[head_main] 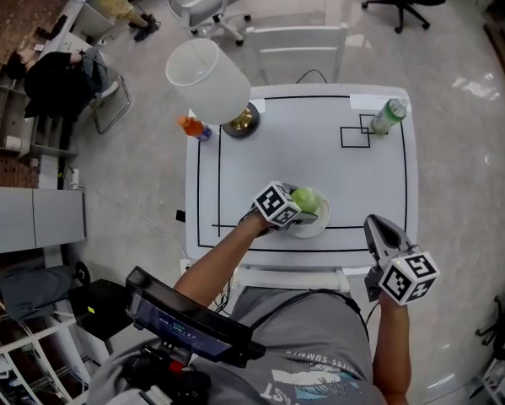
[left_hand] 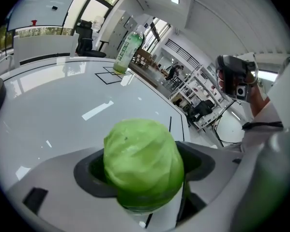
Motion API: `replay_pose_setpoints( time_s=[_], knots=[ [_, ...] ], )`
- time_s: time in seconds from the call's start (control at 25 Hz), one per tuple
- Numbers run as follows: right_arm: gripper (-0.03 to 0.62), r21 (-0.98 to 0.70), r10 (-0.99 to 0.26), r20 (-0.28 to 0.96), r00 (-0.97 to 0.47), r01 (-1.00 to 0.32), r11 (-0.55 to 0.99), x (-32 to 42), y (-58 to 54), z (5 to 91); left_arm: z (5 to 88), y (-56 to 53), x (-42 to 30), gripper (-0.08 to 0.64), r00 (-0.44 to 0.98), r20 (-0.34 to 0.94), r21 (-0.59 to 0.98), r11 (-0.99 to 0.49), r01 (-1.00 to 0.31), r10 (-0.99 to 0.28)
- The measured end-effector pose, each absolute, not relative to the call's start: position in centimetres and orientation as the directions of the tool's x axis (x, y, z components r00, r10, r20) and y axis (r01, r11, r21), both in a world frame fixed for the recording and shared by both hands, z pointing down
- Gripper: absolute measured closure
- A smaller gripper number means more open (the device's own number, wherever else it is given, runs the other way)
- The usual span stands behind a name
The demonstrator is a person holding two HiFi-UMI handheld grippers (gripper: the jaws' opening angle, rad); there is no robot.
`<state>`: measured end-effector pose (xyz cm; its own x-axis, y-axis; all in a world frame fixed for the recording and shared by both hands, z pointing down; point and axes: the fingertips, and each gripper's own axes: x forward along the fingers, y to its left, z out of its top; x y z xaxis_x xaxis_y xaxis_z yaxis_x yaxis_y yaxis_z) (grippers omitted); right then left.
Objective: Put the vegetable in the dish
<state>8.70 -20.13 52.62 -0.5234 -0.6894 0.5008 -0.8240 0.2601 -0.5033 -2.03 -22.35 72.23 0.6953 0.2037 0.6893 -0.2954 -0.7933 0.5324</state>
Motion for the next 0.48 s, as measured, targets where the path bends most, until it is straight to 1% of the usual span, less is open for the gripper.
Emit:
replay_pose_setpoints(
  time_s=[0.48],
  knots=[
    [0.584,-0.485,-0.682,0.515,-0.519,-0.833,0.267,8.1,-19.6,52.7,72.2,-24.6,-3.0,0.142,0.741,0.67,0.436,-0.83,-0.349,0.04]
  ],
)
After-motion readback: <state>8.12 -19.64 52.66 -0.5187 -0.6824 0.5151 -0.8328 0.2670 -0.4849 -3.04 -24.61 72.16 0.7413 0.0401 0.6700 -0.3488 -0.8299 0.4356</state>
